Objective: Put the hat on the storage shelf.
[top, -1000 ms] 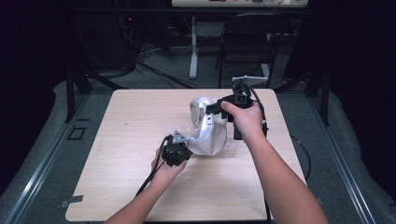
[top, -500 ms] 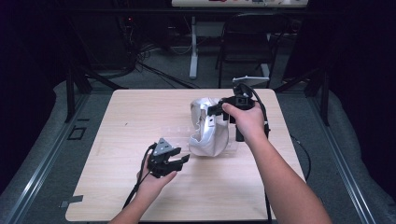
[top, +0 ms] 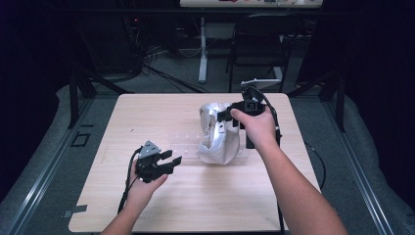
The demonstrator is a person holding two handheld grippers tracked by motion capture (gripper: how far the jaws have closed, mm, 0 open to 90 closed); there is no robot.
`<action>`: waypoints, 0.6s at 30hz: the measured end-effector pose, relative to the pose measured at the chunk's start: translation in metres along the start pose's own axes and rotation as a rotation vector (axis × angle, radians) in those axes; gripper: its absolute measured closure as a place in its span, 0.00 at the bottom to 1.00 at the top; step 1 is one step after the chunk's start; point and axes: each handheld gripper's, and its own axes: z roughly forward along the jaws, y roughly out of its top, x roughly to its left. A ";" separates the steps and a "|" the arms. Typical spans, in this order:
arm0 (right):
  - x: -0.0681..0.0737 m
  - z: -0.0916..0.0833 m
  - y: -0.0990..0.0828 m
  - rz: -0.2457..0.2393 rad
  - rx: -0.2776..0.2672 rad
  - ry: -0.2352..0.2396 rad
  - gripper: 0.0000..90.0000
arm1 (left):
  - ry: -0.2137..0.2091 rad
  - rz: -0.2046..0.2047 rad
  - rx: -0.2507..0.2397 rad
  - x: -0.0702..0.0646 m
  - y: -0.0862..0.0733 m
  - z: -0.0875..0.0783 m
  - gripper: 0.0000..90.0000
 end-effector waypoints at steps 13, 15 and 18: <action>0.009 -0.004 -0.001 -0.046 -0.018 -0.015 0.79 | -0.020 -0.016 -0.006 0.001 0.001 -0.002 0.58; 0.009 -0.006 -0.002 -0.062 -0.023 -0.017 0.77 | -0.014 -0.012 -0.007 0.000 0.001 -0.001 0.58; 0.011 -0.007 -0.004 -0.084 -0.036 -0.031 0.75 | -0.014 -0.009 -0.001 0.000 0.001 -0.001 0.58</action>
